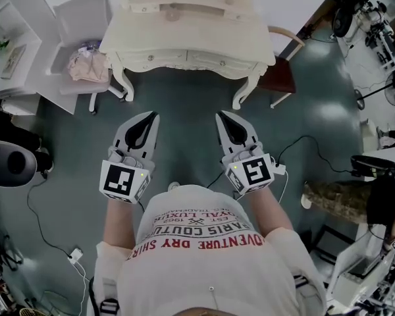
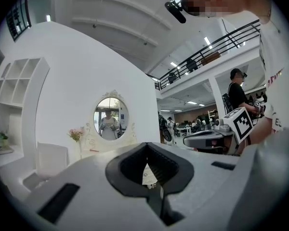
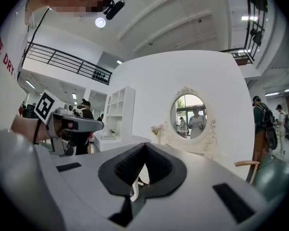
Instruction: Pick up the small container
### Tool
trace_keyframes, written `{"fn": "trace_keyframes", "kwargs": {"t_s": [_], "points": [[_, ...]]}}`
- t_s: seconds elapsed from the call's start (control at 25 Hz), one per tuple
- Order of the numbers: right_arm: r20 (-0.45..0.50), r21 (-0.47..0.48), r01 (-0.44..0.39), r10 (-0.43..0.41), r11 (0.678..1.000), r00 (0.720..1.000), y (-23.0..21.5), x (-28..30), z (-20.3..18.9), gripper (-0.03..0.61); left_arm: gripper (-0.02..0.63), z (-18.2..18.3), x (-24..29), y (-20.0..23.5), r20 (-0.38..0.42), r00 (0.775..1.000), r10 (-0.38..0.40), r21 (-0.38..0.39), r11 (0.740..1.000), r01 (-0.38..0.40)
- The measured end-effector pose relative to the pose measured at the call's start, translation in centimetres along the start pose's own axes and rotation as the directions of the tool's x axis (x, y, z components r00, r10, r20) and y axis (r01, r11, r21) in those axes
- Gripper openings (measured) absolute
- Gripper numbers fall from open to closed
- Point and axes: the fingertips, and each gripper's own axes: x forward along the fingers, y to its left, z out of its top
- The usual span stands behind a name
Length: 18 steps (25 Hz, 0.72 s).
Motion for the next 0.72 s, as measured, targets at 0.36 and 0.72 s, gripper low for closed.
{"fn": "trace_keyframes", "kwargs": {"t_s": [0.36,0.72], "points": [[-0.039,0.018,0.011,-0.01,1.0,0.999,2.3,5.0,-2.3,-0.002,0.008,-2.5,-0.7,5.7,-0.031,0.999,0.011,-0.04,0.999,-0.013],[-0.037,0.001,-0.041,0.041,0.999,0.998,-3.0,13.1,-3.7,-0.002,0.008,-4.8,5.5,10.7,-0.066,0.995,0.075,-0.041,0.996,-0.078]]}}
